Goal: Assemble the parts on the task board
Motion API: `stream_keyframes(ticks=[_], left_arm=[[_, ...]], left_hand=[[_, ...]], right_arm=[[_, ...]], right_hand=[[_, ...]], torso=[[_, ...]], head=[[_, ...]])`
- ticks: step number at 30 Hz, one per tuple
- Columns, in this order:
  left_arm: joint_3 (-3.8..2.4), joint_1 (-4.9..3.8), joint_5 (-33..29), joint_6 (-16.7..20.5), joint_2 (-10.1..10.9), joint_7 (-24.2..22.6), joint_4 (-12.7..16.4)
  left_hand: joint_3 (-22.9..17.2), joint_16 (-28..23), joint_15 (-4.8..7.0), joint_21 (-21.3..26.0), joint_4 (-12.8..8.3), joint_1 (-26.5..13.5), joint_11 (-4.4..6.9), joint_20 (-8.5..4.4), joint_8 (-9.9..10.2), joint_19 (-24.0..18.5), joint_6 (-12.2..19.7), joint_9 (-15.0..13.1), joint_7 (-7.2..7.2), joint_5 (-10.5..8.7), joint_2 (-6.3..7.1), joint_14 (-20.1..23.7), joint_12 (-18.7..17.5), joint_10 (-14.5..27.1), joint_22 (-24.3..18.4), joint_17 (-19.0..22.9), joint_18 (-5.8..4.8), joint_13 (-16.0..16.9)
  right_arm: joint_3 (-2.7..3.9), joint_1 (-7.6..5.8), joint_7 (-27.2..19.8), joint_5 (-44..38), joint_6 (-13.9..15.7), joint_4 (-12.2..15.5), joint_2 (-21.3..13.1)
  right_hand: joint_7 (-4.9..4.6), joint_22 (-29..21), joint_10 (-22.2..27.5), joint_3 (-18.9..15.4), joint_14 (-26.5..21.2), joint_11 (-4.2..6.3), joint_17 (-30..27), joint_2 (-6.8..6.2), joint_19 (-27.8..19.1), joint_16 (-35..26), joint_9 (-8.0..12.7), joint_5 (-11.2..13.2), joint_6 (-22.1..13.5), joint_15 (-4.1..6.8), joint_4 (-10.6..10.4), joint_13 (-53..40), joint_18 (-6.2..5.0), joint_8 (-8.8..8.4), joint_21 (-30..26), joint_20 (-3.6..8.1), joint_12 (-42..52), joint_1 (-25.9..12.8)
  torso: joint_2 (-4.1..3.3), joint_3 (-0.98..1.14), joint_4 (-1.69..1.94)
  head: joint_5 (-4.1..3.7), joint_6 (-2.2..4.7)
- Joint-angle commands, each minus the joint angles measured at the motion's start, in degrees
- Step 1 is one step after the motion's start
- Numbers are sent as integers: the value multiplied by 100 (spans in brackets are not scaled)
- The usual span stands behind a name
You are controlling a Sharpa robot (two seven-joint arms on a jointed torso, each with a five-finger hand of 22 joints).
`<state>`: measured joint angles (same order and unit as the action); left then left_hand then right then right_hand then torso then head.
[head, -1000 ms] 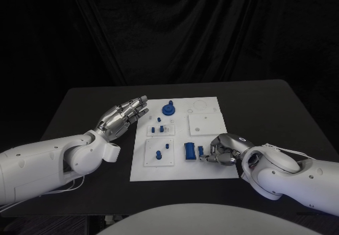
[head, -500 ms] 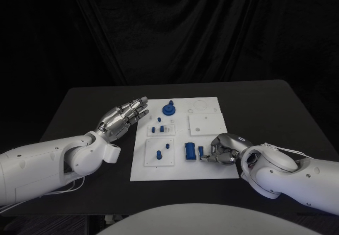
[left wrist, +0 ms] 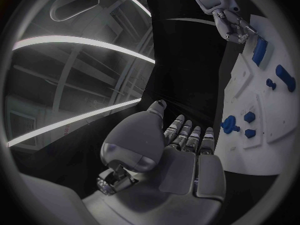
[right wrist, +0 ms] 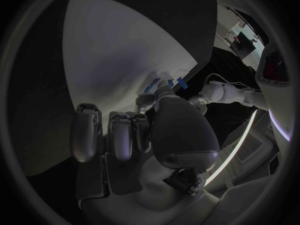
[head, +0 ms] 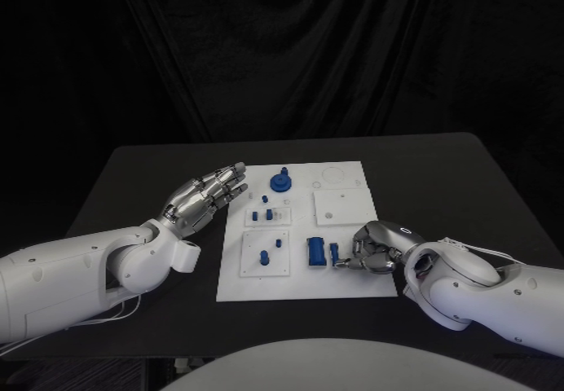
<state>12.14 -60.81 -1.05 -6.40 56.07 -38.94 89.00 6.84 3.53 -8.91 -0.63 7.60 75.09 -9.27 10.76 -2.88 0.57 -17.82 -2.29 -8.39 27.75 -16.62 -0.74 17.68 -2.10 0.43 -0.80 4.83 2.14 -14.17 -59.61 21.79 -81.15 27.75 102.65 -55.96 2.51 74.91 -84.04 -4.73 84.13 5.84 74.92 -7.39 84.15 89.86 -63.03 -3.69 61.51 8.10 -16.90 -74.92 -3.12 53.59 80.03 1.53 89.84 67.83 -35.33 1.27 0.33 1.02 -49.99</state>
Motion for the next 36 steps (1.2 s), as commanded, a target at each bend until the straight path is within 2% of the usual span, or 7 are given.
stream_keyframes(ticks=[1,11,16,20,23,30,36], left_arm=[[-4,8,-19,-24,30,-465,42],[-6,-19,-20,94,25,-560,138],[-7,-51,-19,88,-65,-668,95],[-7,-70,-19,54,-140,-724,61],[-7,-82,-19,23,-216,-766,-3],[-7,-107,-14,-102,-515,-883,-254],[-20,-95,-1,90,-537,13,-252]], left_hand=[[-24,5,-42,18,-5,76,-39,26,8,6,27,8,-75,39,0,3,-34,5,-6,0,89,-2],[-21,31,-46,12,11,73,-42,51,-11,16,-39,-3,-98,31,17,-4,6,-6,-1,-5,103,3],[14,26,7,12,111,34,28,53,-21,15,-53,-5,-79,16,19,0,-42,14,-2,-2,157,-5],[41,-3,46,14,181,28,61,57,10,13,80,15,-8,-4,21,14,-230,59,-3,5,201,-29],[63,38,50,7,231,25,94,77,23,23,114,19,-18,-25,21,0,-214,4,3,-4,227,-24],[120,-44,115,21,443,54,278,97,101,1,372,49,229,-81,17,32,-461,-21,-8,15,315,-44],[-148,-353,371,63,40,-2643,927,-307,288,-57,906,229,839,-1057,600,74,-982,210,-43,80,47,-214]], right_arm=[[9,11,-728,412,723,37,-77],[27,-362,-3770,3948,1483,-166,-160],[28,-510,-4908,5312,1024,-407,-136],[26,-554,-5415,6100,599,-545,-122],[22,-567,-5559,6517,251,-621,-114],[7,-561,-5811,6979,-368,-827,-75],[67,-537,-5447,6607,136,-854,-24]], right_hand=[[-9,1144,-596,6,587,-6,1508,-80,45,14,1,10,27,15,-18,-1508,36,-61,-12,7,16,-208],[-347,213,260,359,-597,-356,-627,778,-1728,-1329,925,-1662,-1000,-333,7,-583,-504,-1716,-2767,-277,-644,-133],[-1191,-1461,4313,743,-3724,-1326,-4356,863,-3824,-5369,2572,-2138,-1547,-1378,27,3522,-381,-3305,-5841,-1038,-5123,340],[-1114,-2987,4936,467,-4639,-2001,-5989,876,-4570,-6924,3920,-2023,-1794,-2056,24,5366,-362,-4273,-7416,-1649,-6603,250],[-1143,-3386,5253,281,-4894,-1881,-6298,923,-4948,-7117,4253,-1992,-1939,-2117,13,5750,-380,-4466,-7644,-1765,-6802,175],[98,-6550,7467,-494,-7531,-1166,-7236,1149,-8024,-8132,5804,-1585,-4531,-1900,16,6853,-341,-5166,-7883,-1767,-7559,-69],[-251,-6917,7932,-189,-7988,-584,-7492,739,-8415,-8472,6303,-850,-5113,-1457,608,7492,-161,-5359,-8003,-1198,-8057,-2468]], torso=[[-1,6,-5],[42,2,-57],[140,-14,-116],[204,-20,-135],[274,-21,-159],[461,-42,-222],[400,-36,-198]], head=[[18,-1],[18,-1],[30,-1],[53,-1],[135,-1],[205,-1],[193,35]])
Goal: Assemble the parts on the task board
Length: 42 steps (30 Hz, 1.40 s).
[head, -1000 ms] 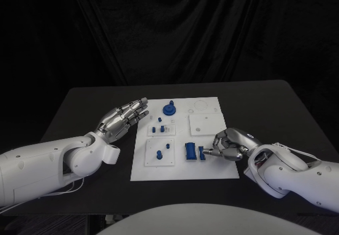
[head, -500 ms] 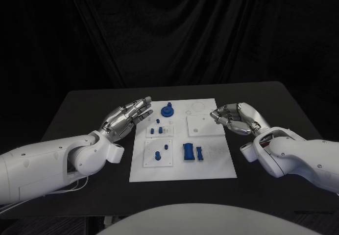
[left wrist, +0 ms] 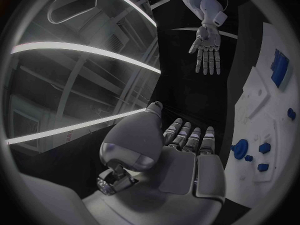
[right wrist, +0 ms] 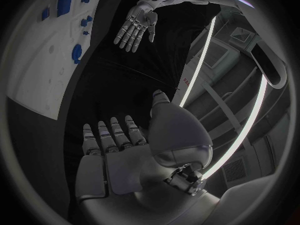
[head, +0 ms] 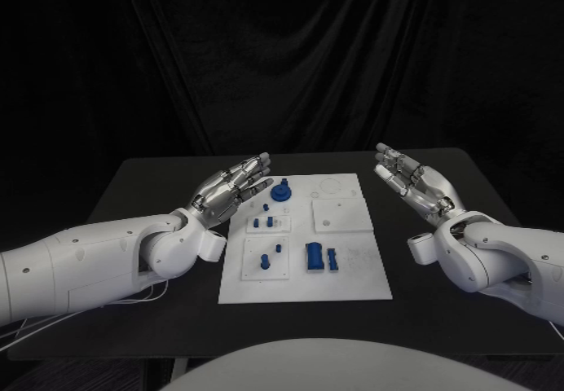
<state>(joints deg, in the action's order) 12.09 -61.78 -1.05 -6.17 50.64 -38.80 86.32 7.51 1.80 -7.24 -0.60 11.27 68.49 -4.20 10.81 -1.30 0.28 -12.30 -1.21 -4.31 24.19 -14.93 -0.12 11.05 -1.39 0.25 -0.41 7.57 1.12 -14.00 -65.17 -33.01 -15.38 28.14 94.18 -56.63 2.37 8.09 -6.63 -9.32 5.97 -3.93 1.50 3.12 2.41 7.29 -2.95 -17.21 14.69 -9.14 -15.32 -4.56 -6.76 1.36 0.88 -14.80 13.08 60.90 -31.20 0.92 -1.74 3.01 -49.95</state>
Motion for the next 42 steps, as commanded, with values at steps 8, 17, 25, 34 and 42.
stream_keyframes(ticks=[8,17,25,34,42], left_arm=[[-192,26,16,803,-84,133,67],[-582,78,50,2423,-280,427,181],[-942,126,82,3919,-461,699,285],[-1181,158,103,4912,-581,880,355],[-1209,162,105,5028,-595,901,363]], left_hand=[[-751,-180,724,60,-539,-3330,420,-524,130,-28,588,121,431,-1176,726,12,-535,139,-25,41,-297,-112],[-751,-180,724,60,-1127,-4418,420,-1081,130,-28,779,121,431,-1560,962,12,-1105,139,-25,41,-757,-112],[-751,-180,724,60,-1127,-5110,420,-1081,130,-28,1230,121,431,-1806,1493,12,-1105,139,-25,41,-757,-112],[-751,-180,724,60,-1127,-5649,420,-1081,130,-28,1230,121,431,-1997,1493,12,-1105,139,-25,41,-757,-112],[-751,-180,724,60,-1127,-5983,420,-1081,130,-28,1230,121,431,-2419,1493,12,-1105,139,-25,41,-757,-112]], right_arm=[[709,254,174,766,830,-210,604],[1376,492,316,1511,1571,-415,1173],[1400,501,321,1538,1598,-422,1194],[1400,501,321,1538,1598,-422,1194],[1400,501,321,1538,1598,-422,1194]], right_hand=[[-237,-394,663,454,-597,393,-150,-312,-241,-729,295,838,-719,457,744,456,271,-136,-88,722,-638,-2957],[-237,-809,663,932,-597,393,-150,-312,-241,-729,295,1108,-939,914,989,456,676,-136,-88,943,-844,-3919],[-237,-809,663,932,-597,393,-150,-312,-241,-729,295,1281,-1469,914,1532,456,676,-136,-88,1480,-1308,-4536],[-237,-809,663,932,-597,393,-150,-312,-241,-729,295,1721,-1469,914,1532,456,676,-136,-88,1480,-1308,-5019],[-237,-809,663,932,-597,393,-150,-312,-241,-729,295,1721,-1469,914,1532,456,676,-136,-88,1480,-1308,-5303]], torso=[[-10,-22,49],[-2,-68,131],[1,-90,171],[2,-92,174],[2,-92,174]], head=[[-78,399],[-225,1162],[-295,1525],[-301,1558],[-301,1558]])
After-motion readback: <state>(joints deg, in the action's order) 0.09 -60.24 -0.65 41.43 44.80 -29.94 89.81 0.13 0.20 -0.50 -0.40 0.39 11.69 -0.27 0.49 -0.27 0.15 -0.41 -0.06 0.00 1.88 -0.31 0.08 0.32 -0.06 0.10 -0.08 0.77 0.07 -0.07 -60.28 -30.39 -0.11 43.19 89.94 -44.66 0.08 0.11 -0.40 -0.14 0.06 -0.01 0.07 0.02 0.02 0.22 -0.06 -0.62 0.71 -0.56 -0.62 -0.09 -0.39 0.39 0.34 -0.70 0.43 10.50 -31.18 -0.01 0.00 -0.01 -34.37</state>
